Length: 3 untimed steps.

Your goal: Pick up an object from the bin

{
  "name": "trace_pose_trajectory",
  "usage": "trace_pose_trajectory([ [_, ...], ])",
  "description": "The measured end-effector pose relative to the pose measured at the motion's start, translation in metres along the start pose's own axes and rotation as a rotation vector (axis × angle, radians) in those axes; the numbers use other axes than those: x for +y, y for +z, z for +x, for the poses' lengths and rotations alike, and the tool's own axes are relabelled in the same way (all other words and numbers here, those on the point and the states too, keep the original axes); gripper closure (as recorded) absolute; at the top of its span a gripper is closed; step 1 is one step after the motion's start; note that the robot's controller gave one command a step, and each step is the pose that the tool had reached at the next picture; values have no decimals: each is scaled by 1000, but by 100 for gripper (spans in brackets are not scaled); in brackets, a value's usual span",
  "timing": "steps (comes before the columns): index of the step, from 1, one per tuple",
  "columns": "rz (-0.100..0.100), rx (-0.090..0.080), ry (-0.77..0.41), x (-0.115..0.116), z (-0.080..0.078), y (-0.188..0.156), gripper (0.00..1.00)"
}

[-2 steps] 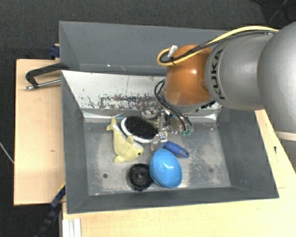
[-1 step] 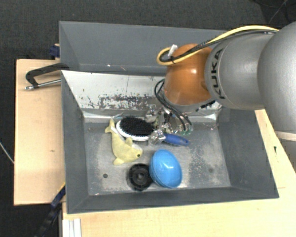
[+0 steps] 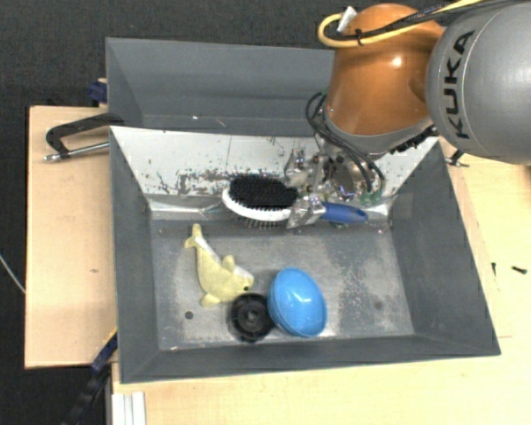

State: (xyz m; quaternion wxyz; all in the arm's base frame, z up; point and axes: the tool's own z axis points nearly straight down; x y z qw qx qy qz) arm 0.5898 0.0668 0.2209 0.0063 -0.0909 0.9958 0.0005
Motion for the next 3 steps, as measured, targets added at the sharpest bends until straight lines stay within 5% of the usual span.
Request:
trace_pose_trajectory([
  [1,0,19,-122,-75,50,51,100],
  [2,6,0,-151,-137,26,-10,100],
  [3,-2,12,-245,-134,41,-6,100],
])
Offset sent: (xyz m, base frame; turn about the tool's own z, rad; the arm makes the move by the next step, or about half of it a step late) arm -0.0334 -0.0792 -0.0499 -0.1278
